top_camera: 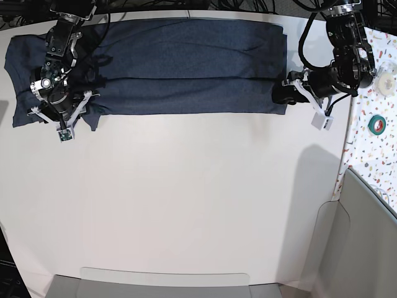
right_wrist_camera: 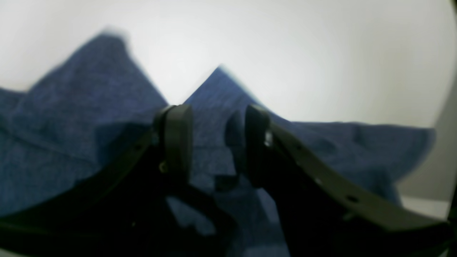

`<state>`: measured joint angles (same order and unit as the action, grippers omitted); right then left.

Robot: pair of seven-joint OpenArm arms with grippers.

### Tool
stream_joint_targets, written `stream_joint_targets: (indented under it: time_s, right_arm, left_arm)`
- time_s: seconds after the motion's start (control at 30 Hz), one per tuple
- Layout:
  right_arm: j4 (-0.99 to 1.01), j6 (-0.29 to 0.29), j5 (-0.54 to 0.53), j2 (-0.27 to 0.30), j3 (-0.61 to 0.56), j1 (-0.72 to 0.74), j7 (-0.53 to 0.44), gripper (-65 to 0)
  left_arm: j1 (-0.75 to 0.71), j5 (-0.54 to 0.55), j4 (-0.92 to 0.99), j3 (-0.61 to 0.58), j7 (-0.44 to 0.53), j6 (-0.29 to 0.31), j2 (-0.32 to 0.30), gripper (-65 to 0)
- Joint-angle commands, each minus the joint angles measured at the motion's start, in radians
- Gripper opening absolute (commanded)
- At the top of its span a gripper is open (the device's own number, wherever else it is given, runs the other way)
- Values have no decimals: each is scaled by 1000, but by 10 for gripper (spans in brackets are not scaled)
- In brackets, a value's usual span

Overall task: Layout the t-shirt on the table in an organized manner, then fold the t-shirt properly
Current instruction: 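Pull the right gripper's fabric toward the strip's end to straighten it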

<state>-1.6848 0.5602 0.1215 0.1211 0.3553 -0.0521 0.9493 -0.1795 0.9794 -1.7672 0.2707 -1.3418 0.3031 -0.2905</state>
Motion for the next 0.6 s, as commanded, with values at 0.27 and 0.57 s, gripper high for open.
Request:
stream_joint_targets:
  time_s: [0.27, 0.57]
  right_arm:
    - [45, 5, -112, 18, 3, 11, 3, -407]
    - [42, 5, -150, 33, 4, 13, 3, -407]
  left_arm:
    - [7, 20, 25, 8, 8, -2, -9, -468]
    - [7, 20, 43, 8, 9, -2, -9, -468]
